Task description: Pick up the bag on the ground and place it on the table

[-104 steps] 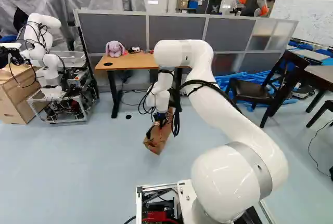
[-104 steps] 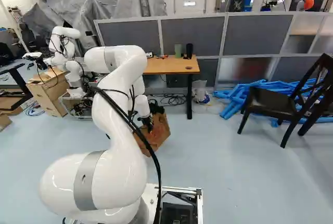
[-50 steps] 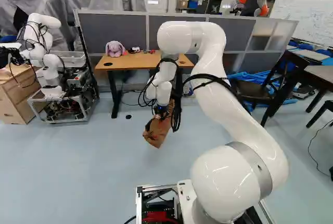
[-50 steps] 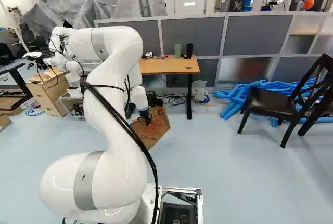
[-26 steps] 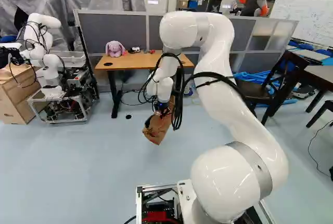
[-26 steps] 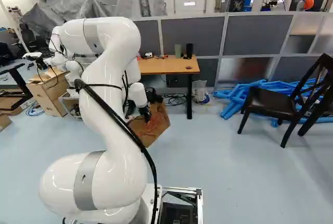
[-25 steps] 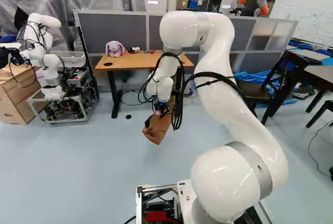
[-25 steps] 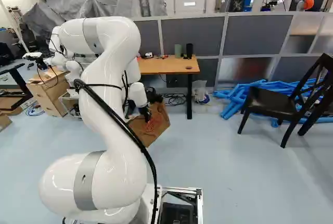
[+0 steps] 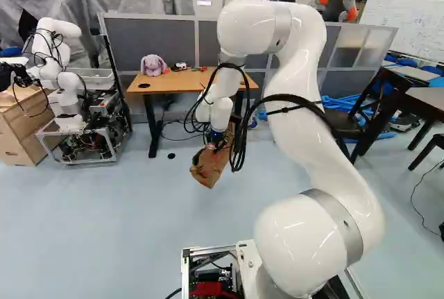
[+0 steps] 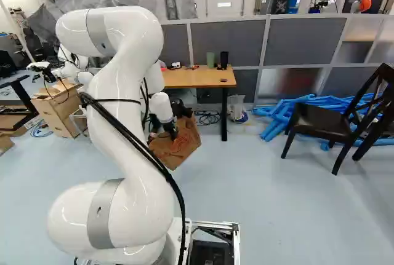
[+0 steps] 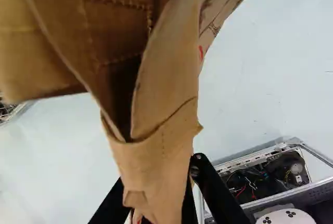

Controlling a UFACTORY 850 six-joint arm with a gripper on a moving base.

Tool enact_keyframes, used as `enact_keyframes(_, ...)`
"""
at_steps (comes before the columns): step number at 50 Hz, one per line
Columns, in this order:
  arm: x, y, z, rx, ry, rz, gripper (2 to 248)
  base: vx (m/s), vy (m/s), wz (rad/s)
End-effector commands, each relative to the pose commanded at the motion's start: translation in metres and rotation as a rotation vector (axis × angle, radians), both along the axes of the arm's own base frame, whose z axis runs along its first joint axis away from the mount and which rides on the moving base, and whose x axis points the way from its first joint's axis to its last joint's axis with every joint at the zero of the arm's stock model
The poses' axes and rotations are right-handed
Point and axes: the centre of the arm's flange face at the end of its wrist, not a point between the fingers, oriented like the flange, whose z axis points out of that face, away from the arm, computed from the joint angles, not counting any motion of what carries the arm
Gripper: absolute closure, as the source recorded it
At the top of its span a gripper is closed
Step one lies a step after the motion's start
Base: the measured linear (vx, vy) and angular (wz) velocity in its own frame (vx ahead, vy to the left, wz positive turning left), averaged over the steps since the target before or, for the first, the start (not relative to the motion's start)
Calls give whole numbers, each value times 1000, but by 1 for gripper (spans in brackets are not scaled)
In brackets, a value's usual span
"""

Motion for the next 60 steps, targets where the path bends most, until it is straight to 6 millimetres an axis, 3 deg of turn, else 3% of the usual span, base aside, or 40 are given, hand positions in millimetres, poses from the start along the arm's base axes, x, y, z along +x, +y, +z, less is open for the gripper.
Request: enact_keyframes(60,-5,-5,81,27,14,-3,227,0,0,0)
